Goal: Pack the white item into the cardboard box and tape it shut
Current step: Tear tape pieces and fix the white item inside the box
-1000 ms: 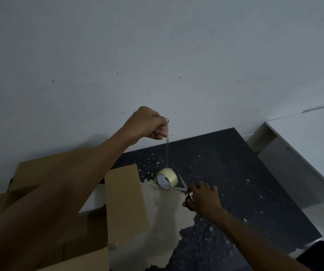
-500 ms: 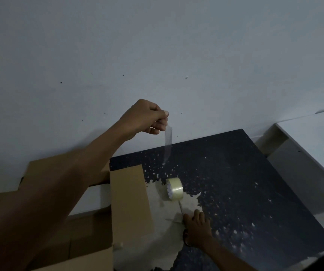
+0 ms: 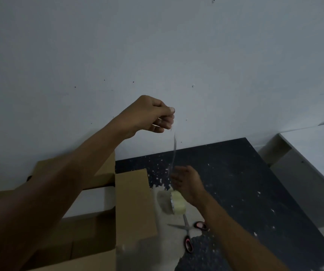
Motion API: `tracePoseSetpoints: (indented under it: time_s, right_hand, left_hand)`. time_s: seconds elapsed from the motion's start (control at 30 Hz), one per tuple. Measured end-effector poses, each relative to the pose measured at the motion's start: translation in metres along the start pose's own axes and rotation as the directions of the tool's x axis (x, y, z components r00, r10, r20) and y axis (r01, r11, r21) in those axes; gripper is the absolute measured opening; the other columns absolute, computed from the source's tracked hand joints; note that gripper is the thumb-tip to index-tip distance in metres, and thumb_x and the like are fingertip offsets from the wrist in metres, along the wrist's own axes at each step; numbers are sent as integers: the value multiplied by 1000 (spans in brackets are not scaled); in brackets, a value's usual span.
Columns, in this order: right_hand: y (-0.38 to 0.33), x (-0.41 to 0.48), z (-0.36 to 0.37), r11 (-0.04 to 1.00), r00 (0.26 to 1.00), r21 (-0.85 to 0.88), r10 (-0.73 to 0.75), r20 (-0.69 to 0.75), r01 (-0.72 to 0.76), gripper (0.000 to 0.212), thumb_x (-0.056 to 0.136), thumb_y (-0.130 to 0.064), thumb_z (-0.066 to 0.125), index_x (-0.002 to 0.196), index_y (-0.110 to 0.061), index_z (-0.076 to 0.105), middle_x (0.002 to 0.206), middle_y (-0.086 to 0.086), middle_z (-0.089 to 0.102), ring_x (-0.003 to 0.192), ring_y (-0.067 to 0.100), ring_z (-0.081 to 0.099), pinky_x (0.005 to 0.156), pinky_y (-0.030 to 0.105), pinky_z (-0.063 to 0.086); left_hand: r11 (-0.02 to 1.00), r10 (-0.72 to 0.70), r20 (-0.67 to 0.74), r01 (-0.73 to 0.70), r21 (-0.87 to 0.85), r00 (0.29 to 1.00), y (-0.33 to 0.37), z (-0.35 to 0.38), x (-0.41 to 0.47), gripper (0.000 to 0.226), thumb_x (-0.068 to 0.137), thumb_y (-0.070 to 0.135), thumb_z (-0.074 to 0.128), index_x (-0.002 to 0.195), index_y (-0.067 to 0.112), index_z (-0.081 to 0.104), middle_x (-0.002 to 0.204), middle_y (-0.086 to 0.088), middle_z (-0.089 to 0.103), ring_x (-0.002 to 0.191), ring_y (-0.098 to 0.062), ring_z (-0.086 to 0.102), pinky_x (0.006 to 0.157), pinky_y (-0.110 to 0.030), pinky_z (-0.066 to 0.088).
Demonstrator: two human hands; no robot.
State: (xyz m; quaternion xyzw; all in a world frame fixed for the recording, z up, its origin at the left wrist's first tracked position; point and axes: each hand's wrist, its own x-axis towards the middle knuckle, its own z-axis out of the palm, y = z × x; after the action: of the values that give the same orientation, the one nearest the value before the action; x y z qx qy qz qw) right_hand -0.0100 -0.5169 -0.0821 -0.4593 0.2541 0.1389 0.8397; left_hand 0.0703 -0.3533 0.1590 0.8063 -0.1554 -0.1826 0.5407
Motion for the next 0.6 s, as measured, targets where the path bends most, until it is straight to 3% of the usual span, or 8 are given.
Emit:
tracePoseSetpoints:
  time_s: [0.07,0.13,0.2,0.33,0.47,0.53,0.6]
  right_hand:
    - [-3,2,3,966,979,182,166,119,-186,54,85,-41,52,123,-3,53,124,22,58,108,37,57,95,47,44]
    - [-1,1,5,928,959,269,214,188,-259,53,92,-40,45,128,-2,51,129,22,59,117,38,57,101,49,42]
    - [1,0,7,924,960,288,200,194,-251,41,90,-31,51,121,-4,55,112,14,65,103,30,62,91,43,47]
    - [-3,-4,4,943,966,257,162,200,-212,7,88,-17,57,91,-11,58,82,6,57,73,19,59,70,33,52]
    - [-10,-3,0,939,963,267,161,215,-217,11,90,-9,54,83,-4,62,72,8,56,65,18,55,60,28,54]
    - [-15,-3,-1,950,955,223,162,247,-219,9,75,-6,72,81,-2,67,72,9,55,64,18,52,58,28,53]
    - [-18,-1,1,950,933,202,164,321,-237,45,51,-1,88,92,1,68,74,10,52,63,16,51,55,27,51]
  left_hand:
    - [1000,7,-3,-7,-15,1000,5,-6,-5,25,94,26,64,97,2,71,88,-9,74,74,-15,72,65,-24,56]
    - [1000,13,-14,-13,-23,1000,7,-14,-11,25,94,26,64,95,3,71,88,-9,74,73,-14,71,64,-23,56]
    - [1000,12,-32,-13,-20,999,5,-24,-16,25,94,26,65,95,2,71,88,-10,74,73,-14,71,64,-23,56]
    - [1000,-14,-73,13,-15,997,-8,-45,-25,27,93,27,65,97,1,71,88,-10,74,74,-15,71,64,-24,56]
    - [996,-84,-144,82,-20,986,-36,-68,-40,26,93,26,65,97,1,72,89,-12,74,75,-16,71,65,-25,57]
    - [991,-130,-167,126,-36,977,-52,-78,-47,25,93,27,66,96,2,72,90,-13,74,75,-17,71,67,-26,57]
    - [984,-174,-201,164,-62,964,-67,-87,-56,25,93,26,66,97,2,72,90,-13,74,75,-17,70,66,-27,57]
